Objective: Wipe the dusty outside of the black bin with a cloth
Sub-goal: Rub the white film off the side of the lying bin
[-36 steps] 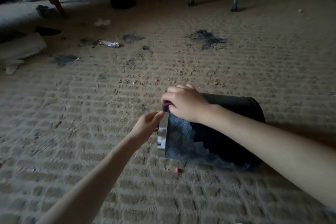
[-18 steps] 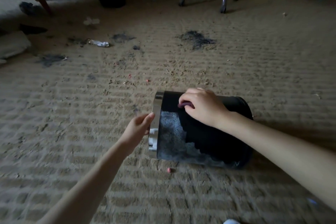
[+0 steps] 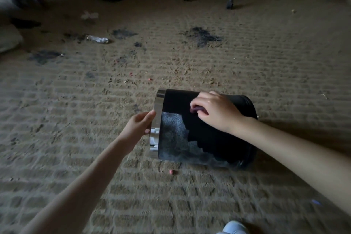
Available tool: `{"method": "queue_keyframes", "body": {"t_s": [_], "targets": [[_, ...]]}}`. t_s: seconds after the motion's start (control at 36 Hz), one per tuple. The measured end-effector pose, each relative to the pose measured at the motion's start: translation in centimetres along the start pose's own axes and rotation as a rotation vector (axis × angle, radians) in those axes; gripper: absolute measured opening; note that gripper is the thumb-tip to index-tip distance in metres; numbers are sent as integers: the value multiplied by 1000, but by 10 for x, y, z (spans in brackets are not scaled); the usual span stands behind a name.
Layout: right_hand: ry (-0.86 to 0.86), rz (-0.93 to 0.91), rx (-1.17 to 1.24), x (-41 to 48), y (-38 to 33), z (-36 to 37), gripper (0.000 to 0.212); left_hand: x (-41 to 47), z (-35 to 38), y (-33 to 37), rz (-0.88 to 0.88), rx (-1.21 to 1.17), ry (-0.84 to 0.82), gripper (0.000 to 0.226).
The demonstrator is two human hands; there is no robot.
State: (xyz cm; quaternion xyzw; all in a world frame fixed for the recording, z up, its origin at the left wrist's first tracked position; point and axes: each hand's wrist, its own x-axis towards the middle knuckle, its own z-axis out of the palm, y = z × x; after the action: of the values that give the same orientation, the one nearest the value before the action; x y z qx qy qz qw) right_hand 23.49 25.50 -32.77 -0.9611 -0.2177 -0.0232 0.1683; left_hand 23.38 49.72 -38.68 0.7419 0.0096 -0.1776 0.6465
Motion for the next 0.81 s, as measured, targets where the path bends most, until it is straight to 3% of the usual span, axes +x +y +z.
{"method": "queue_keyframes", "body": {"t_s": [0.17,0.28,0.44,0.58,0.81], "targets": [[-2,-107,22,25,-20,4,18,8,2,3,7,-15,18,35],[-37,-155,-52,46,-37,16,12,16,4,7,10,-3,44,28],[79,-236,-93,7,-16,22,17,16,2,12,-1,56,33,26],[39,-307,-183,-16,-14,20,19,7,4,8,-4,44,44,34],[15,-254,-108,53,-30,13,19,7,6,8,-15,-4,44,32]]}}
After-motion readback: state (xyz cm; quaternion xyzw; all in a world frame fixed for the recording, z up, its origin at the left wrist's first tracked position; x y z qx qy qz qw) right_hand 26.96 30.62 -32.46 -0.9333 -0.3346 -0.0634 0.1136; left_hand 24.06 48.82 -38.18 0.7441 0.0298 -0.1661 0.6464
